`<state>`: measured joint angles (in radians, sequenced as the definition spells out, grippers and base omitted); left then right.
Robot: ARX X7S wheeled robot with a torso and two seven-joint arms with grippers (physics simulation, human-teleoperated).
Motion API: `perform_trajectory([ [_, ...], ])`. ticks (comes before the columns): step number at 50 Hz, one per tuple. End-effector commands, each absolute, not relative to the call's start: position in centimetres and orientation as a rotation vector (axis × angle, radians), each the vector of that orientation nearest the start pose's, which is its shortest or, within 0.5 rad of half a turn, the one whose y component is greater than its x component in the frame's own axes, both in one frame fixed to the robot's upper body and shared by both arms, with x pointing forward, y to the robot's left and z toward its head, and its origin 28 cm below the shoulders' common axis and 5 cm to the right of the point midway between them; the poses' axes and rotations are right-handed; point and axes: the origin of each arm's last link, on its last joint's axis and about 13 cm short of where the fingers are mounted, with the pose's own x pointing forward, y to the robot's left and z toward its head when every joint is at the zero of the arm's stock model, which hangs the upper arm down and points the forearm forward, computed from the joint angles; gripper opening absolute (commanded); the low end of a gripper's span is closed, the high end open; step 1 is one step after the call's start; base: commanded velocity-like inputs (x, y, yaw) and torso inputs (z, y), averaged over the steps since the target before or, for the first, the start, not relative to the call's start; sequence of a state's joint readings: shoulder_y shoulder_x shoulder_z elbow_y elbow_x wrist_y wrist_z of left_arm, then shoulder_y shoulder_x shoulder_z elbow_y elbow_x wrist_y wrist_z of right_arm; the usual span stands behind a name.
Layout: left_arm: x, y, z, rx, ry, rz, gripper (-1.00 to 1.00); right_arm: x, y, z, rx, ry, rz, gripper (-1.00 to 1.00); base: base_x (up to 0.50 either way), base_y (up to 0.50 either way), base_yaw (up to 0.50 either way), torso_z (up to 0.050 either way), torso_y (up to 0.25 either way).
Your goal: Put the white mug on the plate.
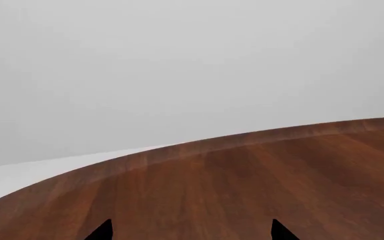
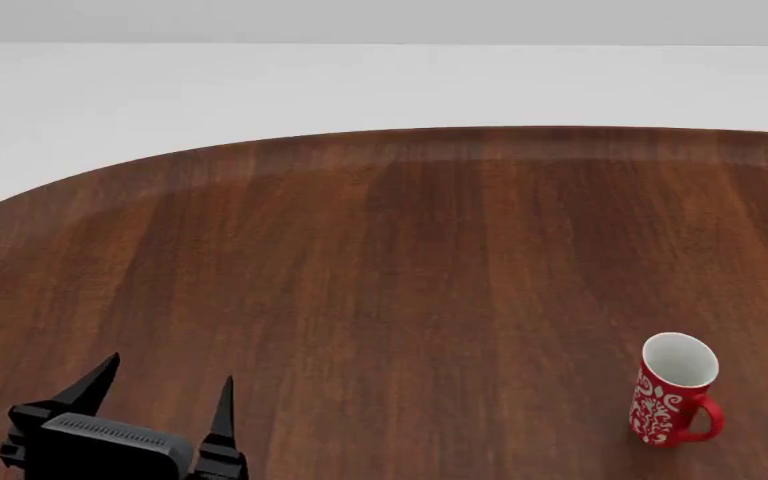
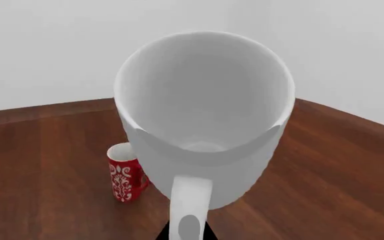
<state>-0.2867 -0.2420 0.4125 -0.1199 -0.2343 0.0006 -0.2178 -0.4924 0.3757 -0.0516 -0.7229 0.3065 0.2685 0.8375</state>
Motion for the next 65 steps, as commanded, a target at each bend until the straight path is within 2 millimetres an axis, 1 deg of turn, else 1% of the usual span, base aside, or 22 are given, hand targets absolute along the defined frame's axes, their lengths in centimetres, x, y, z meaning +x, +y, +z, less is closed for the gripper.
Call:
perform_trajectory([
  [1, 26.6, 18.9, 4.2, 0.082, -0.082, -0.157, 1.00, 8.9, -13.3, 7.5, -0.067, 0.062, -0.625, -1.00, 0.00, 0.00, 0.00, 0.000, 0.000],
  [7, 26.7, 18.8, 4.2, 0.086, -0.077, -0.163, 1.00, 8.0, -13.6, 7.5, -0.079, 0.065, -0.668, -1.00, 0.00, 0.00, 0.00, 0.000, 0.000],
  [12, 26.8, 18.7, 4.3, 0.089, -0.079, -0.168, 1.00, 7.7, -13.9, 7.6, -0.087, 0.071, -0.701, -1.00, 0.00, 0.00, 0.00, 0.000, 0.000],
  [15, 26.5, 18.9, 4.3, 0.088, -0.079, -0.170, 1.00, 7.5, -14.3, 7.5, -0.052, 0.085, -0.730, -1.00, 0.00, 0.00, 0.00, 0.000, 0.000],
  [17, 26.7, 18.7, 4.2, 0.089, -0.078, -0.169, 1.00, 7.3, -14.5, 7.3, -0.025, 0.093, -0.754, -1.00, 0.00, 0.00, 0.00, 0.000, 0.000],
  [22, 26.6, 18.8, 4.1, 0.090, -0.073, -0.170, 1.00, 6.8, -14.9, 7.1, -0.015, 0.098, -0.788, -1.00, 0.00, 0.00, 0.00, 0.000, 0.000],
  [25, 26.8, 18.6, 4.1, 0.093, -0.071, -0.170, 1.00, 6.5, -15.0, 6.6, -0.008, 0.112, -0.804, -1.00, 0.00, 0.00, 0.00, 0.000, 0.000],
  [27, 26.6, 18.7, 4.1, 0.095, -0.070, -0.174, 1.00, 6.2, -15.0, 6.5, -0.008, 0.111, -0.823, -1.00, 0.00, 0.00, 0.00, 0.000, 0.000],
  [33, 26.6, 18.7, 4.2, 0.099, -0.068, -0.178, 1.00, 5.5, -15.0, 6.7, -0.009, 0.100, -0.864, -1.00, 0.00, 0.00, 0.00, 0.000, 0.000],
  [46, 26.7, 18.6, 4.1, 0.111, -0.064, -0.179, 1.00, 4.3, -15.2, 5.8, -0.004, 0.116, -0.936, -1.00, 0.00, 0.00, 0.00, 0.000, 0.000],
  [52, 26.8, 18.5, 4.1, 0.111, -0.065, -0.181, 1.00, 4.5, -15.2, 6.1, 0.018, 0.133, -0.931, -1.00, 0.00, 0.00, 0.00, 0.000, 0.002],
  [55, 27.0, 18.4, 4.1, 0.110, -0.064, -0.181, 1.00, 4.5, -15.4, 5.8, 0.020, 0.153, -0.913, -1.00, 0.00, 0.00, 0.00, 0.000, 0.000],
  [62, 27.0, 18.4, 4.4, 0.114, -0.069, -0.188, 1.00, 4.6, -16.0, 5.4, 0.049, 0.185, -0.930, -1.00, 0.00, 0.00, 0.00, 0.000, 0.000],
  [65, 26.9, 18.4, 4.3, 0.111, -0.067, -0.186, 1.00, 4.4, -16.1, 4.9, 0.061, 0.209, -0.932, -1.00, 0.00, 0.00, 0.00, 0.000, 0.000],
])
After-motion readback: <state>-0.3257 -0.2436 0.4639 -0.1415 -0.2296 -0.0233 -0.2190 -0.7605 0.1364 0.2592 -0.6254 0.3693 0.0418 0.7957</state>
